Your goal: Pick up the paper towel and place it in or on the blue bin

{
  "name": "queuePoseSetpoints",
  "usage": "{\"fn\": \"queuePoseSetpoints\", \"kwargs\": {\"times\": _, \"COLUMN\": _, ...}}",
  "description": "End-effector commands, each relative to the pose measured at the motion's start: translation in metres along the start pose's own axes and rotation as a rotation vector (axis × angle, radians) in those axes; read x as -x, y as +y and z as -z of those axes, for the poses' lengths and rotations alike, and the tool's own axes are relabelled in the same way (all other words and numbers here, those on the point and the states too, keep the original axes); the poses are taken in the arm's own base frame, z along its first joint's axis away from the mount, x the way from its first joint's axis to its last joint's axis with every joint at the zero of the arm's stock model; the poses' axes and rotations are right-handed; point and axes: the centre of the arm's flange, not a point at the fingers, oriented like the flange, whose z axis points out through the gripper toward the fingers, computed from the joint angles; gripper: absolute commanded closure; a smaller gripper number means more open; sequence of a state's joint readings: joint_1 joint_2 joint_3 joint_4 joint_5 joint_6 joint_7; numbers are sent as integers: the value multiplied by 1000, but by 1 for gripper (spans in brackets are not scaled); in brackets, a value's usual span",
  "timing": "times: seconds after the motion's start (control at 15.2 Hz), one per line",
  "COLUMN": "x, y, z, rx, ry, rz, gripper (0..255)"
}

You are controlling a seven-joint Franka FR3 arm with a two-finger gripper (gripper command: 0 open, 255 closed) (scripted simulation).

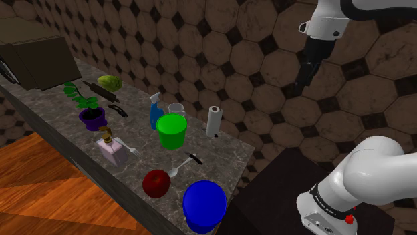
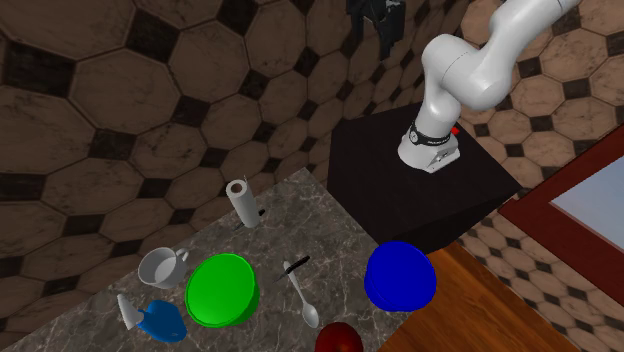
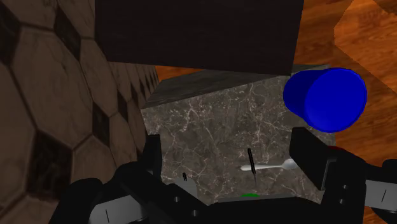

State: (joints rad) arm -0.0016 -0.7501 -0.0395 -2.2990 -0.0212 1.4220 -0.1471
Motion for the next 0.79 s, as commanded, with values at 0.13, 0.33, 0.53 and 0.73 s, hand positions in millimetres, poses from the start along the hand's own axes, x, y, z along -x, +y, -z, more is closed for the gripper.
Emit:
{"fn": "queuePoseSetpoints", "kwargs": {"times": 0.13, "x": -20, "y": 3, "z": -16, "rx": -1, "ry": 7, "rz": 5, "gripper": 0}}
{"fn": "queuePoseSetpoints", "kwargs": {"times": 0.33, "x": -49, "y": 7, "z": -40, "rx": -2, "ry": 16, "rz": 13, "gripper": 0}}
{"fn": "queuePoseSetpoints", "kwargs": {"times": 0.53, "x": -79, "y": 11, "z": -64, "rx": -3, "ry": 26, "rz": 21, "gripper": 0}}
{"fn": "queuePoseSetpoints", "kwargs": {"times": 0.73, "x": -109, "y": 15, "z": -88, "rx": -4, "ry": 36, "rz": 29, "gripper": 0}}
